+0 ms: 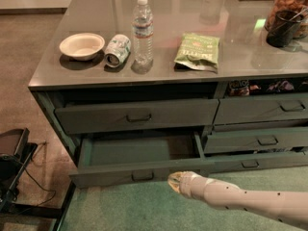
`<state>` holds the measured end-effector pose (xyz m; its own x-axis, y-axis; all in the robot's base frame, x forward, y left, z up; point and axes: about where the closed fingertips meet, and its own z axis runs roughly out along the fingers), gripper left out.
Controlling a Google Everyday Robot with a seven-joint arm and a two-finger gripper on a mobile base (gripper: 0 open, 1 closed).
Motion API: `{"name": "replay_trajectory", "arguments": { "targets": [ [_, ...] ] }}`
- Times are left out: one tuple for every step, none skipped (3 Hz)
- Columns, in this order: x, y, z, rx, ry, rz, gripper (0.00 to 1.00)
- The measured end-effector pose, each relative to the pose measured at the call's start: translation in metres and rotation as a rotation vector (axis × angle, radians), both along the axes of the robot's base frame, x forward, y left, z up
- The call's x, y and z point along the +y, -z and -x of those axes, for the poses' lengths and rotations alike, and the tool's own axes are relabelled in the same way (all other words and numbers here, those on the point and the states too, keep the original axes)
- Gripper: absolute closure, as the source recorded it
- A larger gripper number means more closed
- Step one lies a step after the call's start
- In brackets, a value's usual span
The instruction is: Close middle drawer
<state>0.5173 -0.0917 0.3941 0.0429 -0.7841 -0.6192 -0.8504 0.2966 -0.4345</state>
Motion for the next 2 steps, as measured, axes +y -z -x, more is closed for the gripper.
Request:
{"name": "replay_trajectory", "arguments": {
  "targets": [
    [0.001,0.0,-0.014,-0.034,0.008,-0.008,1.0],
    [-0.001,0.0,-0.027,-0.055,0.018,-0.009,1.0]
  ]
}}
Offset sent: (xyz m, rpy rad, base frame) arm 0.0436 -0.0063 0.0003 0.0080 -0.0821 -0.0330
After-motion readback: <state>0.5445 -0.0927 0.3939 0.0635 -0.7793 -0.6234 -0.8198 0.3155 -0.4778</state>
